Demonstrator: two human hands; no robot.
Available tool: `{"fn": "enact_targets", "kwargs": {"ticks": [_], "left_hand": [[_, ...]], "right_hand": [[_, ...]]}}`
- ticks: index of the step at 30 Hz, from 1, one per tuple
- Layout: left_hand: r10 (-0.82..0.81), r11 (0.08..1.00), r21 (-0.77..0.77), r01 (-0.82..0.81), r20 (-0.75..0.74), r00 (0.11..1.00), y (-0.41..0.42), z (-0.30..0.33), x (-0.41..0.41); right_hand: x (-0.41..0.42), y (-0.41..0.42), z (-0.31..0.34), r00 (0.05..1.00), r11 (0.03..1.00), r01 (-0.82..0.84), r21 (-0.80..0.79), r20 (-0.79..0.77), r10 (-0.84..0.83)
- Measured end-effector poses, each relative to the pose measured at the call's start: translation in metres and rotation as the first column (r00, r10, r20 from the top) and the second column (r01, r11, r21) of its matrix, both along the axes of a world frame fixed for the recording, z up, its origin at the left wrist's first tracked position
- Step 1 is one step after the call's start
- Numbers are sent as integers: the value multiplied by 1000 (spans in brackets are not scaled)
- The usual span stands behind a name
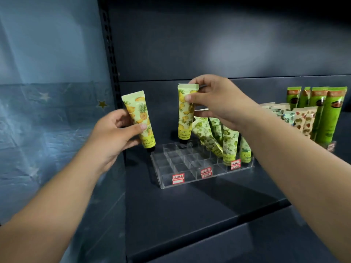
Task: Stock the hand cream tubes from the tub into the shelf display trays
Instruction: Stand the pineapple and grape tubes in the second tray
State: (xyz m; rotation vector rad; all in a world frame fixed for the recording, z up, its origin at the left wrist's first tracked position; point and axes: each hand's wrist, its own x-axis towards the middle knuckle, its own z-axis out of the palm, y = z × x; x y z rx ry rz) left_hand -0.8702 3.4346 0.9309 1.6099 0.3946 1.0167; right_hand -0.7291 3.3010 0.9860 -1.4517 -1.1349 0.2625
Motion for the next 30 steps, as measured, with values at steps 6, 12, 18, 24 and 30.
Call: {"fn": "enact_targets", "kwargs": {"ticks": [6, 12, 18, 24, 30], "left_hand": [[-156, 988, -6, 157, 16, 988, -20, 3, 7], [-362, 931, 36, 363, -31, 932, -73, 14, 9], [-389, 913, 110, 393, -61, 919, -142, 10, 13], [-168, 979, 120, 166, 8, 986, -167, 18, 5], [115, 990, 81, -113, -24, 993, -126, 21, -19]], "right_hand": [[-2, -17, -7, 999, 999, 40, -10, -11, -40], [-7, -74, -10, 993, 994, 35, 107, -120, -21], [0, -140, -27, 987, 994, 4, 111, -158, 14], [14, -165, -19, 983, 984, -46, 171, -166, 74], [17, -119, 4, 987, 986, -123, 112, -91, 134]]}}
